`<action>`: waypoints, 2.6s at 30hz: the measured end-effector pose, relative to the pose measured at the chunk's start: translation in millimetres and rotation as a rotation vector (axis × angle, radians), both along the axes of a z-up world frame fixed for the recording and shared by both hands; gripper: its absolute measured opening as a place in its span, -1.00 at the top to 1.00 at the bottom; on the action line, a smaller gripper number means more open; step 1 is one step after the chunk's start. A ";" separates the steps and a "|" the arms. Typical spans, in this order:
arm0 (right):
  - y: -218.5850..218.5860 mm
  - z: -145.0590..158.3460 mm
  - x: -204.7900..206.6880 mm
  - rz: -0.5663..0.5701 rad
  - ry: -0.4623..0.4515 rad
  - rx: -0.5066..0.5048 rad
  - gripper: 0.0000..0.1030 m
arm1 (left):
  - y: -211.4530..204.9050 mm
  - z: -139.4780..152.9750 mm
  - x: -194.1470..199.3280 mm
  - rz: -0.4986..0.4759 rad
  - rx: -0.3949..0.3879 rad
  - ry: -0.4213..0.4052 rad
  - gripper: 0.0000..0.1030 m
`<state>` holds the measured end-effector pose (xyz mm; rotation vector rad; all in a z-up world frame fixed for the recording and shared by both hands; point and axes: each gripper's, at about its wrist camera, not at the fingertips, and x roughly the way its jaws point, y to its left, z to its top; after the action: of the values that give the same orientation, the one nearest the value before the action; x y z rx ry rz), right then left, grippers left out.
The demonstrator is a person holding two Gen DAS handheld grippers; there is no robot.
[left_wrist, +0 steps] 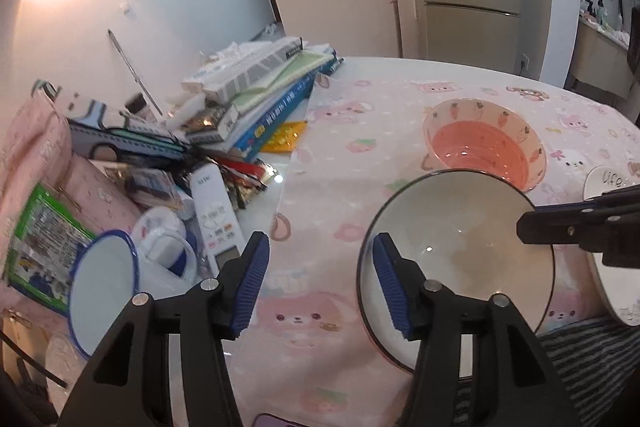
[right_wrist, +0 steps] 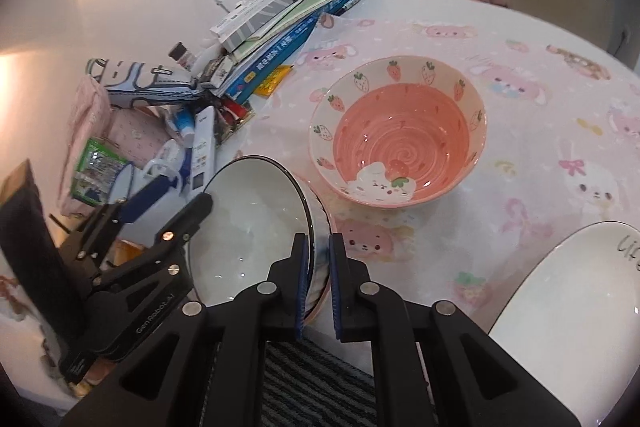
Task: Organize plates and bowls
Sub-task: 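Open the right gripper and withdraw from the stacked bowls, then lower the right gripper onto the pink bowl rim and close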
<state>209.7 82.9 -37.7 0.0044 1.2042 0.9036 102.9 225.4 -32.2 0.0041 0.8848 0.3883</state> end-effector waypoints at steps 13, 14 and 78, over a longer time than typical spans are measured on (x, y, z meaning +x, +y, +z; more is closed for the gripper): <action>-58.0 88.7 -8.9 -0.224 -0.328 0.030 0.75 | -11.2 60.7 -16.3 -0.007 -0.003 -0.128 -0.50; -64.2 94.9 -9.1 -0.250 -0.359 0.024 0.75 | -13.7 67.5 -16.8 -0.012 -0.004 -0.147 -0.50; -49.6 24.4 69.7 -0.359 -0.067 -0.030 -0.15 | 24.4 -5.1 98.0 0.065 -0.435 -0.066 -0.38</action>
<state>279.3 33.3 -13.3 0.1607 1.1102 0.5668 200.9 249.8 -37.3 -0.4372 0.8908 0.2488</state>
